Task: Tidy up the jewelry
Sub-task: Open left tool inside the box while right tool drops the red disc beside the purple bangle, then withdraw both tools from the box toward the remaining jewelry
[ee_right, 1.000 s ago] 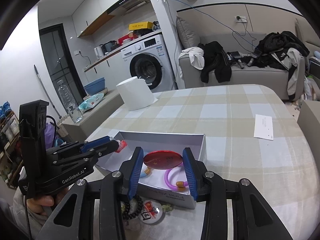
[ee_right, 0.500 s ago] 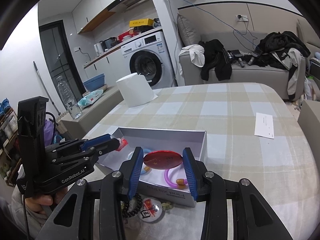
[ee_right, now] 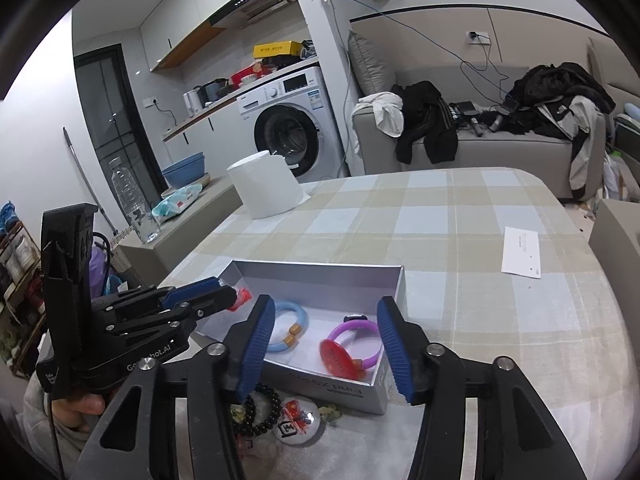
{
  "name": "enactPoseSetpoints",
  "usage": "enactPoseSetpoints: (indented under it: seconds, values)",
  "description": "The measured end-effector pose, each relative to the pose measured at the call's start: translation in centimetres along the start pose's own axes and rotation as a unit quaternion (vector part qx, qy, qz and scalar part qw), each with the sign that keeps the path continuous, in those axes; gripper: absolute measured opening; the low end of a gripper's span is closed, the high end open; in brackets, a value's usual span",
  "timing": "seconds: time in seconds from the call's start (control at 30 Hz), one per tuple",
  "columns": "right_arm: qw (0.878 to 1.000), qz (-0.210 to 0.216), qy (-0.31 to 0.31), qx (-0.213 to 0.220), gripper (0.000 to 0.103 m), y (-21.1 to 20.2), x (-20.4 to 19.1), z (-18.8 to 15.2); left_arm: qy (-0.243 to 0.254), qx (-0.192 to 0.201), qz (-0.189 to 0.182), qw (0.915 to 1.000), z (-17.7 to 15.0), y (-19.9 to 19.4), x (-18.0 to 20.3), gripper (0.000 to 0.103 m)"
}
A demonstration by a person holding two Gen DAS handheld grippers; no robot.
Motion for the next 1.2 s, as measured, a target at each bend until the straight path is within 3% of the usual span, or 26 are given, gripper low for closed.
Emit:
enactPoseSetpoints:
  seconds: [0.07,0.17,0.23,0.4,0.7,0.73,0.8,0.83,1.0,1.2]
  values:
    - [1.000,-0.007,-0.003,0.000,0.078,-0.5,0.0,0.1,-0.001,0.012,0.001,0.9999,0.1,-0.9,-0.2,0.062]
    - [1.000,-0.017,-0.004,0.005,0.103,-1.5,0.1,-0.1,-0.013,0.033,-0.004,0.9994,-0.1,-2.4,-0.6,0.091]
    - [1.000,-0.025,-0.004,0.005,0.103,-2.3,0.3,-0.5,-0.021,0.041,-0.004,0.9989,-0.3,-3.2,-1.1,0.102]
    - [0.998,-0.057,-0.005,-0.024,0.103,-3.0,1.0,-2.3,-0.032,0.021,0.003,0.9993,-1.8,-3.1,-1.8,0.102]
    - [0.993,-0.039,-0.012,-0.108,0.102,-0.9,0.5,-6.3,-0.018,-0.016,0.008,0.9997,-4.4,-2.2,-1.5,0.102]
    - [0.992,-0.035,-0.015,-0.120,0.098,-0.5,0.3,-6.7,-0.014,-0.017,0.009,0.9997,-4.5,-2.2,-1.4,0.102]
    - [0.989,-0.022,-0.017,-0.142,0.072,0.2,0.0,-7.5,-0.009,-0.020,0.008,0.9997,-4.7,-2.1,-1.3,0.102]
    - [0.987,-0.016,-0.018,-0.156,0.069,0.7,-0.2,-7.9,-0.007,-0.022,0.007,0.9997,-4.8,-2.1,-1.3,0.102]
    - [0.984,0.005,-0.039,-0.174,0.062,1.6,-1.6,-9.0,-0.002,-0.027,0.004,0.9996,-5.1,-2.0,-1.3,0.102]
    - [0.980,-0.004,-0.058,-0.189,0.056,2.5,-2.1,-9.4,0.002,-0.030,0.002,0.9995,-5.4,-1.9,-1.2,0.102]
Point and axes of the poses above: each gripper's, at about its wrist camera, not at the fingertips, and y roughly the way its jaws point, x to its right, z to its top, the point moved 7 cm from there along y, roughly the way its jaws point, and after that the axes turned 13 degrees about z, right-handed, at the moved point
